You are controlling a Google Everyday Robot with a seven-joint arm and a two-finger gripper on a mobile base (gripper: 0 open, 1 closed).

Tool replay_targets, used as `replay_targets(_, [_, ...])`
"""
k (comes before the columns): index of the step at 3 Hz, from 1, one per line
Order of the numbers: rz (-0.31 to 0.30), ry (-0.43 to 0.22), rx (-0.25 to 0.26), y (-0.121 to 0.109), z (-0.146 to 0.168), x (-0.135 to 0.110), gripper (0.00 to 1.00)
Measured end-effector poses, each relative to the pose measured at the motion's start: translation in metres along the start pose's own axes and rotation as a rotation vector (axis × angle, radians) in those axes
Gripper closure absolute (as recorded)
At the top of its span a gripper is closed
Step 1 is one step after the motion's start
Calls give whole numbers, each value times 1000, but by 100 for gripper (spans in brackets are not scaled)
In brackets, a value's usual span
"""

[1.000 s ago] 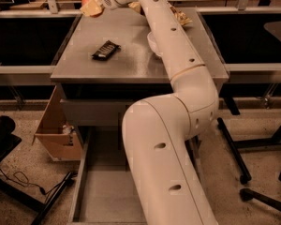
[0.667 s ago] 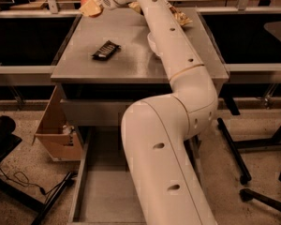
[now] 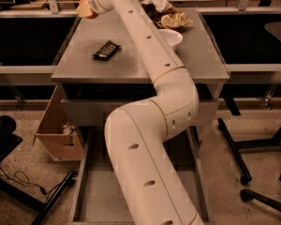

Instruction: Pick apple from middle drawer and place on counter

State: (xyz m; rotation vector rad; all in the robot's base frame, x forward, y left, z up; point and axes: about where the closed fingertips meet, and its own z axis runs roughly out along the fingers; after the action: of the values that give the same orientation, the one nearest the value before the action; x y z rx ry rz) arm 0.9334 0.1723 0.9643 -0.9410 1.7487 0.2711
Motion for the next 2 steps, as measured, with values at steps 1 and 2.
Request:
replay_targets(1, [96, 47, 167, -28, 27, 24, 100])
replay_targets(2, [228, 101, 221, -38, 39, 59, 100])
